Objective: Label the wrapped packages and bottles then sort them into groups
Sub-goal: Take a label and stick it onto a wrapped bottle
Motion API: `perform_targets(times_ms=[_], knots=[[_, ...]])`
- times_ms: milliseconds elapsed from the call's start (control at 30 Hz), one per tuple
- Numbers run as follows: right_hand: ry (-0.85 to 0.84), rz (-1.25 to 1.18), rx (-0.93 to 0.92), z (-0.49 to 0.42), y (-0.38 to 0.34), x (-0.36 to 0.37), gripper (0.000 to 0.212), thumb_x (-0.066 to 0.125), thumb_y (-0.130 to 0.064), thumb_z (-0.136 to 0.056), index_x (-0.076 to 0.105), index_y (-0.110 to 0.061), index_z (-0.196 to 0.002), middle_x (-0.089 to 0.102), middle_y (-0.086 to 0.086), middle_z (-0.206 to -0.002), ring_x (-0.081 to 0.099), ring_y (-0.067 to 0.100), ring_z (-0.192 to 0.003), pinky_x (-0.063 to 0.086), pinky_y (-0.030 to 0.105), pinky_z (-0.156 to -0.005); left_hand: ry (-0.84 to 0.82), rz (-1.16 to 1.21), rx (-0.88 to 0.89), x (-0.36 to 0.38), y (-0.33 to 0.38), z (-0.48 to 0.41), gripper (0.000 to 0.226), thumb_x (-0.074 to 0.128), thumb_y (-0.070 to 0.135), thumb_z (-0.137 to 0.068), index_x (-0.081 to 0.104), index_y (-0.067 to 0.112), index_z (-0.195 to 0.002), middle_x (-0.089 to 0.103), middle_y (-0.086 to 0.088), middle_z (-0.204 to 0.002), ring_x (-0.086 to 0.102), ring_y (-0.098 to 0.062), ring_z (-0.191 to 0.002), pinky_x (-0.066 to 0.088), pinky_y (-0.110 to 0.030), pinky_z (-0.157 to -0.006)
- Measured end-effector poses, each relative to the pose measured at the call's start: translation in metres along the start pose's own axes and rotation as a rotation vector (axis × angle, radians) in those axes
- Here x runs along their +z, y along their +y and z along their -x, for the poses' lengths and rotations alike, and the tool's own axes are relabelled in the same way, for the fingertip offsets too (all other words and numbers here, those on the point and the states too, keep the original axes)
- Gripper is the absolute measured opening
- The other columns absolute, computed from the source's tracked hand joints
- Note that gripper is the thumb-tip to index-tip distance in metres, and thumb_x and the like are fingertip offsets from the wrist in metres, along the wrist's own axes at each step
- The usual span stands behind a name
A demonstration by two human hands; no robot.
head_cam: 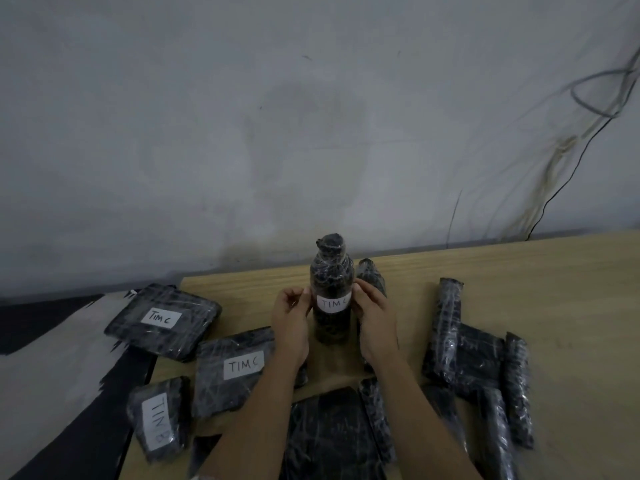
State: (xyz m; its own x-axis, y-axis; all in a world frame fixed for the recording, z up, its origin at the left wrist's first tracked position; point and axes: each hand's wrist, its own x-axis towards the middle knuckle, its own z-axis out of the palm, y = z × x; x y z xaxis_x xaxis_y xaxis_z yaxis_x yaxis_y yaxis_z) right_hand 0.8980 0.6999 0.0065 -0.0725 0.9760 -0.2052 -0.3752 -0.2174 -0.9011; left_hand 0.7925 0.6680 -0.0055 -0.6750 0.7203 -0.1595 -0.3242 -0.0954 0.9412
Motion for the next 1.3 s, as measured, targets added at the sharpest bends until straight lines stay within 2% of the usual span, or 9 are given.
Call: perform_targets(times_ms=[167, 300, 433, 600, 700, 800, 867, 1033, 1300], knots=[[0.014, 0.016, 0.019, -0.001, 0.003, 0.01, 0.019, 0.051, -0.01, -0.095, 0.064, -0.009, -0.109, 0.068, 0.003, -0.104, 0.064, 0.015, -0.098, 0.053, 0.027, -0.081, 0.049, -0.209, 0.061, 0.002, -0.003, 0.0, 0.01, 0.053, 0.012, -0.094, 0.056, 0.015, -0.085, 0.061, -0.005, -0.087, 0.058, -0.022, -0.087, 0.051, -0.04, -0.082], [0.071, 0.073, 0.057, -0.006, 0.005, 0.01, 0.025, 0.05, -0.016, -0.097, 0.061, -0.004, -0.115, 0.067, 0.008, -0.108, 0.062, 0.021, -0.103, 0.053, 0.036, -0.088, 0.009, -0.327, 0.086, 0.009, -0.001, 0.007, 0.013, 0.046, 0.014, -0.098, 0.059, 0.013, -0.097, 0.064, -0.004, -0.095, 0.059, -0.019, -0.09, 0.049, -0.031, -0.076], [0.114, 0.164, 0.055, -0.006, 0.005, 0.01, 0.018, 0.048, -0.013, -0.097, 0.064, -0.009, -0.102, 0.067, 0.006, -0.102, 0.062, 0.02, -0.099, 0.052, 0.039, -0.091, 0.015, -0.456, 0.108, 0.01, 0.001, 0.009, 0.017, 0.045, 0.007, -0.097, 0.061, 0.01, -0.103, 0.063, -0.005, -0.101, 0.056, -0.015, -0.09, 0.043, -0.025, -0.074], [0.138, 0.193, 0.032, -0.005, 0.004, 0.014, 0.019, 0.047, -0.015, -0.097, 0.067, -0.014, -0.095, 0.068, 0.002, -0.097, 0.062, 0.019, -0.098, 0.054, 0.034, -0.084, -0.041, -0.1, -0.01, 0.003, 0.004, 0.011, 0.032, 0.036, 0.014, -0.101, 0.049, 0.003, -0.129, 0.062, -0.021, -0.114, 0.059, -0.019, -0.094, 0.05, -0.029, -0.083], [0.071, 0.104, 0.013, 0.001, -0.001, 0.012, 0.023, 0.042, -0.013, -0.099, 0.065, -0.014, -0.104, 0.066, 0.002, -0.104, 0.061, 0.016, -0.102, 0.05, 0.024, -0.081, -0.198, -0.038, 0.064, -0.004, 0.004, 0.016, 0.044, 0.032, 0.037, -0.099, 0.037, 0.024, -0.141, 0.057, -0.007, -0.128, 0.055, -0.016, -0.117, 0.045, -0.035, -0.1], [-0.047, 0.06, 0.024, 0.004, -0.002, 0.009, 0.026, 0.045, -0.005, -0.096, 0.064, -0.015, -0.11, 0.065, 0.005, -0.111, 0.06, 0.018, -0.106, 0.048, 0.027, -0.089, -0.369, -0.19, 0.123, -0.004, 0.009, 0.017, 0.053, 0.038, 0.061, -0.089, 0.046, 0.033, -0.133, 0.055, 0.013, -0.129, 0.051, -0.001, -0.118, 0.045, -0.02, -0.095], [-0.127, 0.071, 0.035, 0.003, -0.003, 0.005, 0.032, 0.046, -0.003, -0.092, 0.061, -0.009, -0.12, 0.063, 0.007, -0.119, 0.059, 0.019, -0.11, 0.047, 0.03, -0.095, -0.418, -0.285, 0.126, -0.003, 0.011, 0.013, 0.065, 0.043, 0.071, -0.08, 0.038, 0.04, -0.138, 0.052, 0.02, -0.13, 0.049, -0.001, -0.119, 0.044, -0.023, -0.097], [-0.267, 0.234, 0.041, -0.004, -0.005, 0.004, 0.027, 0.061, -0.016, -0.081, 0.068, -0.014, -0.106, 0.057, 0.014, -0.123, 0.06, 0.025, -0.107, 0.049, 0.041, -0.097, -0.454, -0.412, 0.121, 0.001, 0.02, 0.01, 0.051, 0.054, 0.034, -0.092, 0.026, 0.044, -0.133, 0.048, 0.018, -0.124, 0.049, -0.006, -0.114, 0.046, -0.008, -0.081], [-0.21, 0.397, -0.049, -0.009, -0.006, 0.003, 0.02, 0.058, -0.032, -0.091, 0.067, -0.015, -0.097, 0.057, 0.006, -0.113, 0.06, 0.015, -0.104, 0.047, 0.032, -0.095, -0.438, -0.564, 0.176, 0.0, 0.022, 0.0, 0.061, 0.06, 0.02, -0.09, 0.03, 0.029, -0.143, 0.055, 0.007, -0.124, 0.051, -0.008, -0.109, 0.042, -0.006, -0.076]])
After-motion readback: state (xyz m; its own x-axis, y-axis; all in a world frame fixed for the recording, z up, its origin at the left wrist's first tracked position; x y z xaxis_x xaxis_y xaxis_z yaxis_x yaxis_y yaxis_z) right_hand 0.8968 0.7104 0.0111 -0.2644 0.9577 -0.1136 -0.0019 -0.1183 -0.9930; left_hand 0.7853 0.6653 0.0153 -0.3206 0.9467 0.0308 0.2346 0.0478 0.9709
